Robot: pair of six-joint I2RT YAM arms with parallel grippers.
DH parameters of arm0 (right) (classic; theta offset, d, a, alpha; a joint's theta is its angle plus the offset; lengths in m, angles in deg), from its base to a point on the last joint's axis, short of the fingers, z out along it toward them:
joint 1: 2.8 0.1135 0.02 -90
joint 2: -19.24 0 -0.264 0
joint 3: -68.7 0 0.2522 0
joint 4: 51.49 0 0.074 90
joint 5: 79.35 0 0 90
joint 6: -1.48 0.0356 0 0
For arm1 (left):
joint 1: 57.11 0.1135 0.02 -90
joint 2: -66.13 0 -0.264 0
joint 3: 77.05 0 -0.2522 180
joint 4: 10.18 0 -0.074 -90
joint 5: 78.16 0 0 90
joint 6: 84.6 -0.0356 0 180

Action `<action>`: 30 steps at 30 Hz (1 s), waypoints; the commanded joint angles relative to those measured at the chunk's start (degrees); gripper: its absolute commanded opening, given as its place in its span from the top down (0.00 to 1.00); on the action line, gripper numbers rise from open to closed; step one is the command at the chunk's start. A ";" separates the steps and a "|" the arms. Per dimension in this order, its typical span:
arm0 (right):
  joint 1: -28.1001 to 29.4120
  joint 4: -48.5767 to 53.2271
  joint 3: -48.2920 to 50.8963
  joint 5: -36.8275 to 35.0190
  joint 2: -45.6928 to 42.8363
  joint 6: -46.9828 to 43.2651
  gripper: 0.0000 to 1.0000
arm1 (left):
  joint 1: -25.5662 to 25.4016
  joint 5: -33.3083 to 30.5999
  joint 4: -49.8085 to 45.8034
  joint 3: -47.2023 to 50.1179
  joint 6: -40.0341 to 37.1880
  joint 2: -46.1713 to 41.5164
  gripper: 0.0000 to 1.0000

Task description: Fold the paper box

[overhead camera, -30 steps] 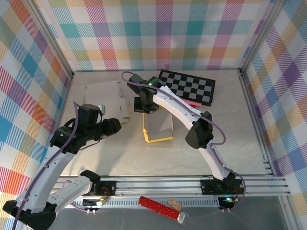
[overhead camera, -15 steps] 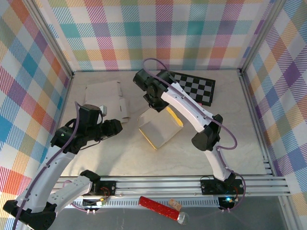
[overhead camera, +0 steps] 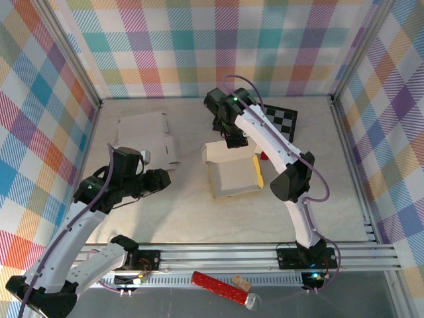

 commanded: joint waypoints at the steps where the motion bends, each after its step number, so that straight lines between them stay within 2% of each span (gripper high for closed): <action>1: 0.43 3.16 0.93 0.99 0.61 3.75 0.96 | 0.21 1.27 1.00 1.16 0.02 0.02 0.54; 10: -0.14 0.17 4.48 2.86 0.64 2.24 0.94 | 0.21 1.57 2.84 2.04 -0.17 1.66 0.54; 15: -0.64 -1.05 5.32 3.65 0.68 1.02 0.87 | 0.21 1.70 3.55 2.05 -0.51 2.71 0.54; 21: -0.76 -6.25 9.59 1.52 -3.22 -4.71 0.62 | 0.21 1.70 3.91 1.99 -1.77 3.72 0.54; 25: -0.72 -7.42 9.79 -2.16 -5.96 -10.27 0.51 | 0.17 1.96 4.65 1.62 -2.73 5.45 0.52; 28: -0.79 -8.73 9.75 -6.13 -8.76 -17.18 0.42 | 0.04 2.13 5.76 1.18 -3.17 7.06 0.51; 30: -0.89 -11.56 10.19 -10.15 -11.58 -25.73 0.38 | 0.03 2.26 6.42 0.14 -3.93 8.77 0.51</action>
